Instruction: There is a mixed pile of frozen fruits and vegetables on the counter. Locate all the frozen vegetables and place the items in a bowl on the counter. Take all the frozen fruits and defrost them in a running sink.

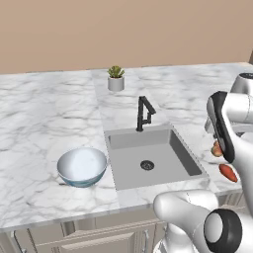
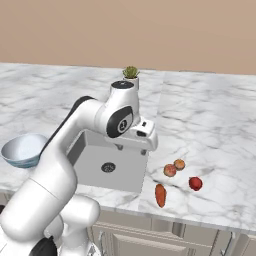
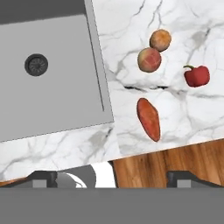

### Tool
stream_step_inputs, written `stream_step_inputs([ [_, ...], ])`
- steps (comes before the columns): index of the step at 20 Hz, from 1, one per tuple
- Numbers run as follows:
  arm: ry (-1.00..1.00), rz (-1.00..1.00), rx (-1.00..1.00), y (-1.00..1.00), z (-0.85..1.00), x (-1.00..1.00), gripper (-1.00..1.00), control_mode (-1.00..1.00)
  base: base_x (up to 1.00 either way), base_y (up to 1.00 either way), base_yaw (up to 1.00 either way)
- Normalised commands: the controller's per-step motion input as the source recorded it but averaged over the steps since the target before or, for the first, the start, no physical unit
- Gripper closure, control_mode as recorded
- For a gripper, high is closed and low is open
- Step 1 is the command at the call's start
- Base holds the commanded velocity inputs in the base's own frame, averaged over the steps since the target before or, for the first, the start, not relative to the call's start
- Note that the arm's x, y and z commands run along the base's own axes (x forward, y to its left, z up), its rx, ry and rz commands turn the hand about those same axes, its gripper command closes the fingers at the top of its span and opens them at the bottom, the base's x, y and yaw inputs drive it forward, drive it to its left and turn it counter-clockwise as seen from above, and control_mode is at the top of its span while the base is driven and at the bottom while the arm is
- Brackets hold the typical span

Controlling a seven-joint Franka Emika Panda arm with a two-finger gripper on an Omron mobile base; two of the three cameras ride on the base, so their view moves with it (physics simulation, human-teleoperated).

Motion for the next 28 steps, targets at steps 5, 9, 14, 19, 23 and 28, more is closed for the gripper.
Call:
stream_step_inputs([
  [5,0.08,-0.10,-0.01,-0.36,-0.27,-0.05,-1.00,-1.00,0.00,0.00,0.00],
  [9,0.06,-0.09,-0.01,-0.36,-0.35,-0.08,-1.00,-1.00,0.00,0.00,0.00],
  [14,0.09,-0.12,0.00,-0.18,-0.44,-0.11,-1.00,-1.00,0.00,0.00,0.00],
  [19,0.02,-0.07,0.00,-0.09,-0.39,0.07,-1.00,-1.00,0.00,0.00,0.00],
  [23,0.05,0.00,0.02,-0.10,-0.29,0.21,-1.00,-1.00,0.00,0.00,0.00],
  [28,0.07,0.08,0.01,-0.08,-0.28,0.29,-1.00,-1.00,0.00,0.00,0.00],
])
